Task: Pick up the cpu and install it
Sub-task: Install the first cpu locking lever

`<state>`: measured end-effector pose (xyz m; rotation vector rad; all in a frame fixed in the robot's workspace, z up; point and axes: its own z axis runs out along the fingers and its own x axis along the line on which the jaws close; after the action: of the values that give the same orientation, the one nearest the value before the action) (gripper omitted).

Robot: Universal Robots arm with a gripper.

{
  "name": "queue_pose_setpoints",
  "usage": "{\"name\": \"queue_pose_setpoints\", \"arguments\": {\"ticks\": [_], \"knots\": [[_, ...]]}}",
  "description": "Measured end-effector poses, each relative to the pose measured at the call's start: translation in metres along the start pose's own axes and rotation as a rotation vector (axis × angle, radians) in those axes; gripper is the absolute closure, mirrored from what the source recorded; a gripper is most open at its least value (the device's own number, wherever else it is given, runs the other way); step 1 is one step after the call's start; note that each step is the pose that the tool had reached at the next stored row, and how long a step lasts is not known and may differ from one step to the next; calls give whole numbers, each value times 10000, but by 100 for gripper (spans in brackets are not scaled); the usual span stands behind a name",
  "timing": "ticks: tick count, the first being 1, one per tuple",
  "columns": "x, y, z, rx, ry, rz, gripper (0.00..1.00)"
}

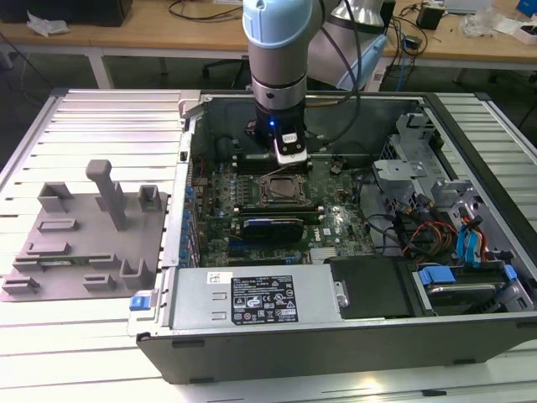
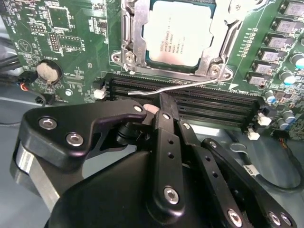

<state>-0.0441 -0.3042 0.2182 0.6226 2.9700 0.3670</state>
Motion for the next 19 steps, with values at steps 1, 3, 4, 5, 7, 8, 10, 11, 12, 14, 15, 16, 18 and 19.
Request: {"name": "queue_pose_setpoints", "arguments": {"ticks": [1,3,4,5,7,8,10,11,12,14,15,16,18,19], "knots": [[3,2,-10,-5,1,2,89],[15,6,-42,-20,7,7,89],[20,7,-55,-25,9,10,89],[27,9,-73,-29,10,14,89],[34,11,-93,-33,10,20,89],[33,11,-93,-36,9,26,89],[14,19,-90,-36,9,34,89],[0,24,-88,-36,9,34,89],[-10,28,-85,-38,9,35,89],[-20,28,-76,-37,9,36,89],[-22,24,-74,-36,9,35,89],[-25,16,-70,-38,9,36,89],[-29,7,-71,-38,8,37,89],[-31,0,-68,-40,7,39,89]]}}
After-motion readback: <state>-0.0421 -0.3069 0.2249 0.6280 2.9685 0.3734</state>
